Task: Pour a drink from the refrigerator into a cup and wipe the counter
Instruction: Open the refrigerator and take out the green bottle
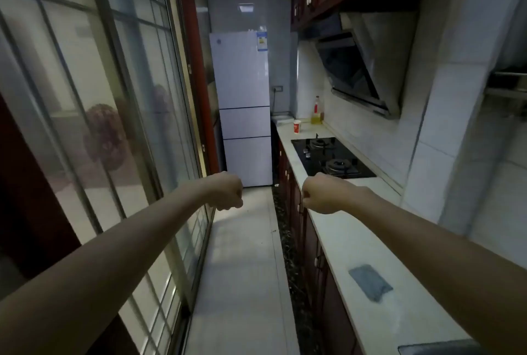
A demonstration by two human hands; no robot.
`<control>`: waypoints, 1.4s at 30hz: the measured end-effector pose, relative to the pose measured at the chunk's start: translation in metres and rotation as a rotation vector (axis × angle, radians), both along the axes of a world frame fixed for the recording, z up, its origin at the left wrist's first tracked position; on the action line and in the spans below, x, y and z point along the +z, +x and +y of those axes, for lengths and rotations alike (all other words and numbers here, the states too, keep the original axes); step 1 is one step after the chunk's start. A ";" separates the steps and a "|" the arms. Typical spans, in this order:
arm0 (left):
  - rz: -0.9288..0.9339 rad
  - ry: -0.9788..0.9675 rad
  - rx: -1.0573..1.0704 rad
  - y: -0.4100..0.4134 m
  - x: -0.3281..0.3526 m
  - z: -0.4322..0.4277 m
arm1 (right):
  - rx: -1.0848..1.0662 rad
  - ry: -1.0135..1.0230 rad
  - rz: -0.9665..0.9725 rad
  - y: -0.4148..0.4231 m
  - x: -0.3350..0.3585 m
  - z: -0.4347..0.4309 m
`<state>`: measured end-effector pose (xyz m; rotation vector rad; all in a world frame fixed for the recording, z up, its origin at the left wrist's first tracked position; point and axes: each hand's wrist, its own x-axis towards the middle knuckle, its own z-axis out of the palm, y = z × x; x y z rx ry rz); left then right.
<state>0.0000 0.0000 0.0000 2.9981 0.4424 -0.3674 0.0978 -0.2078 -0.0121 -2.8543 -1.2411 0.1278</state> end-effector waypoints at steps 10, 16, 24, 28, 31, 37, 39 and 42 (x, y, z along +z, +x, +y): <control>0.029 -0.089 0.004 0.045 -0.028 0.059 | -0.042 -0.062 0.006 0.043 -0.015 0.049; 0.060 -0.064 -0.035 0.089 -0.043 0.072 | -0.012 -0.043 0.055 0.077 -0.033 0.076; 0.075 0.022 -0.014 0.160 -0.053 0.107 | -0.010 -0.019 0.069 0.164 -0.045 0.101; 0.039 0.046 0.020 0.198 -0.048 0.126 | 0.010 0.007 0.077 0.211 -0.044 0.123; 0.028 0.064 0.042 0.221 -0.052 0.135 | 0.031 0.039 0.099 0.244 -0.046 0.143; 0.055 0.079 0.101 0.245 -0.069 0.172 | 0.115 0.022 0.149 0.287 -0.072 0.188; 0.054 0.079 0.112 0.253 -0.070 0.185 | 0.129 0.013 0.157 0.299 -0.079 0.205; 0.059 0.083 0.124 0.271 -0.075 0.209 | 0.141 0.016 0.145 0.317 -0.086 0.231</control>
